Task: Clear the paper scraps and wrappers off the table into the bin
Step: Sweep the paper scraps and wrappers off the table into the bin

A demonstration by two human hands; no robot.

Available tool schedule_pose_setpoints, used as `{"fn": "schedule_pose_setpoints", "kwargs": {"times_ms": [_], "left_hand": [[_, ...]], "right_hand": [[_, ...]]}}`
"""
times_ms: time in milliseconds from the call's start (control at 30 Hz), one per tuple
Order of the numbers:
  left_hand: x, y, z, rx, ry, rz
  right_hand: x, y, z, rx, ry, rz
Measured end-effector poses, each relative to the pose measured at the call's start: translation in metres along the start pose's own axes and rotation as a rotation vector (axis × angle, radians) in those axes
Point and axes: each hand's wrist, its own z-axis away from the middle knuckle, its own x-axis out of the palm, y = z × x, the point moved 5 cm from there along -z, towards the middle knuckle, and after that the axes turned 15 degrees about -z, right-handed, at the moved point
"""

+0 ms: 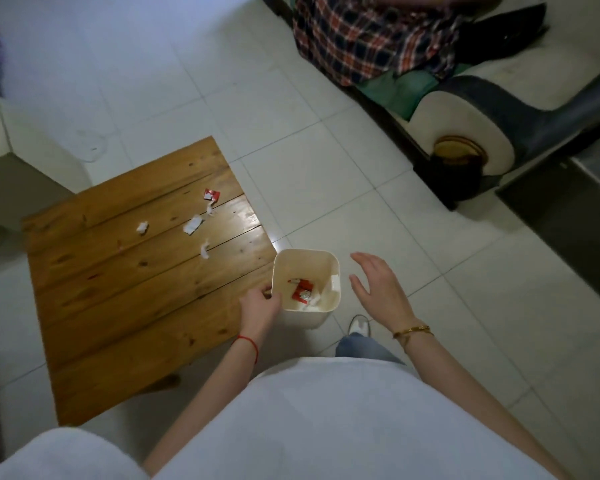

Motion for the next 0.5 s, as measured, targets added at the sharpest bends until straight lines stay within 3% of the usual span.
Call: {"fn": "schedule_pose_setpoints", "kwargs": {"times_ms": [233,500], "left_hand": [[0.041,0.092,-0.018,-0.068,0.007,0.122],[0.033,0.146,-0.069,-0.138,0.109,0.210]], "right_hand": [[-0.088,0.045,-0.062,-0.065,-0.042,0.027],[-0.105,0.063,-0.154,-0.106,-0.118,0.003]]}}
